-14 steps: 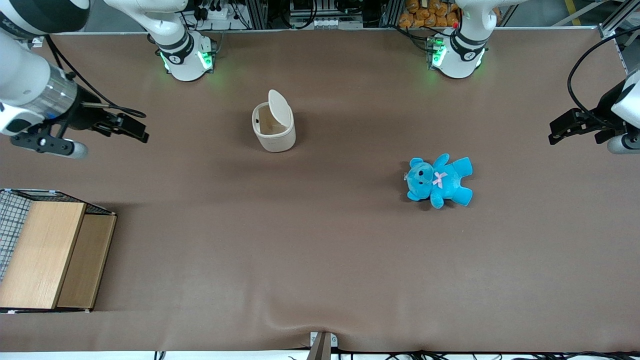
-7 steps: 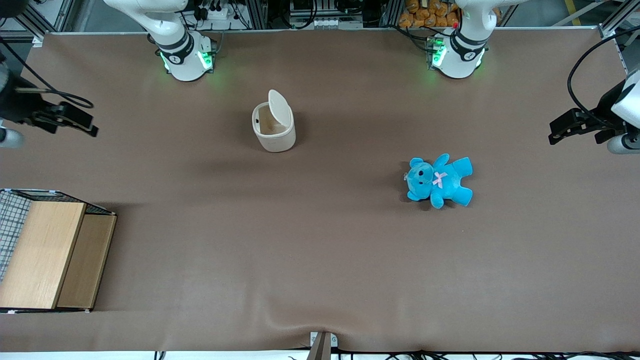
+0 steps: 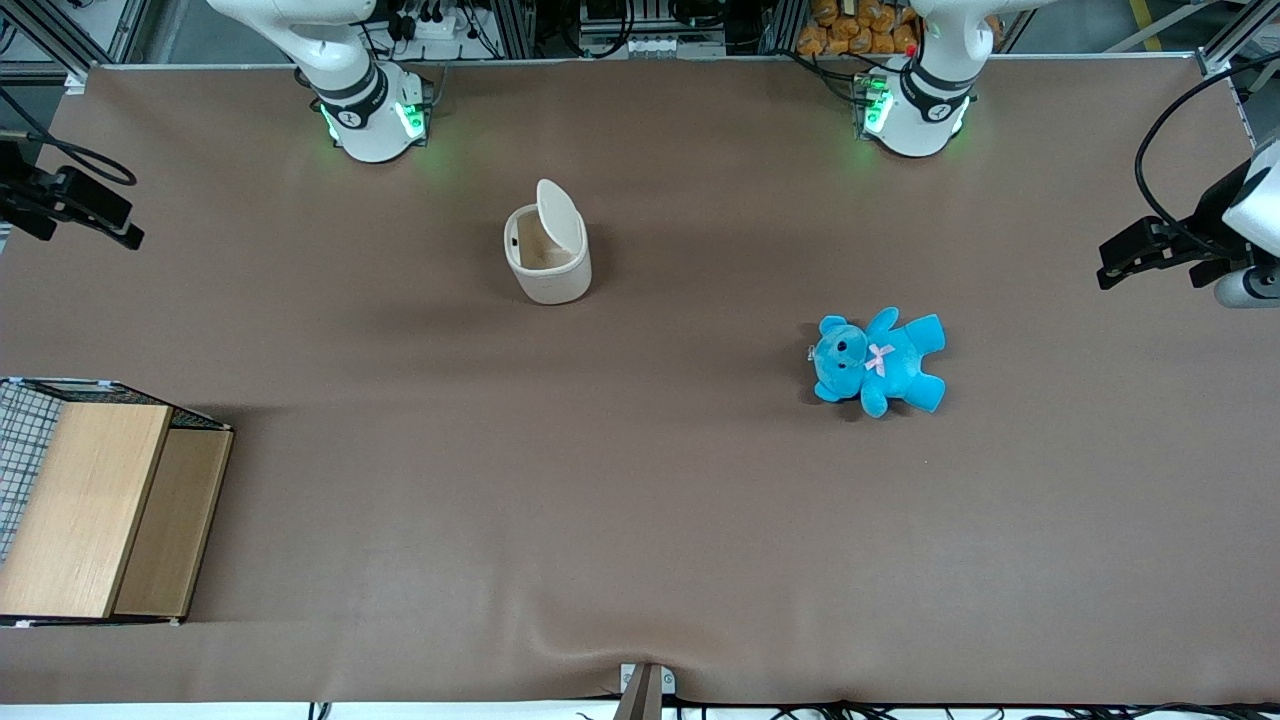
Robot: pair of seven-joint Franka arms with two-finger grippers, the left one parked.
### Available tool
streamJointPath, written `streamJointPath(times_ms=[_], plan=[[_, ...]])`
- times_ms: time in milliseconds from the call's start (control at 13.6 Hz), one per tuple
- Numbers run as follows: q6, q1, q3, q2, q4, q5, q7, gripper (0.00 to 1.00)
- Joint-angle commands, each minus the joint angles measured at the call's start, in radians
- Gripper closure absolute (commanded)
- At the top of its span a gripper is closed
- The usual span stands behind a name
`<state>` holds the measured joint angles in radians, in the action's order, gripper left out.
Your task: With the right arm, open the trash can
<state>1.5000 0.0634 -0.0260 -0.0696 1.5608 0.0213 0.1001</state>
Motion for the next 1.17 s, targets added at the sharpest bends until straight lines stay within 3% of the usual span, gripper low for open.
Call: streamJointPath(times_ms=[0,1100], plan=[[-0.004,-0.031,0.014,-0.002,-0.027,-0.02,-0.002,0.0],[0.003,-0.031,0.015,0.022,-0.019,-0.02,-0.045,0.0]])
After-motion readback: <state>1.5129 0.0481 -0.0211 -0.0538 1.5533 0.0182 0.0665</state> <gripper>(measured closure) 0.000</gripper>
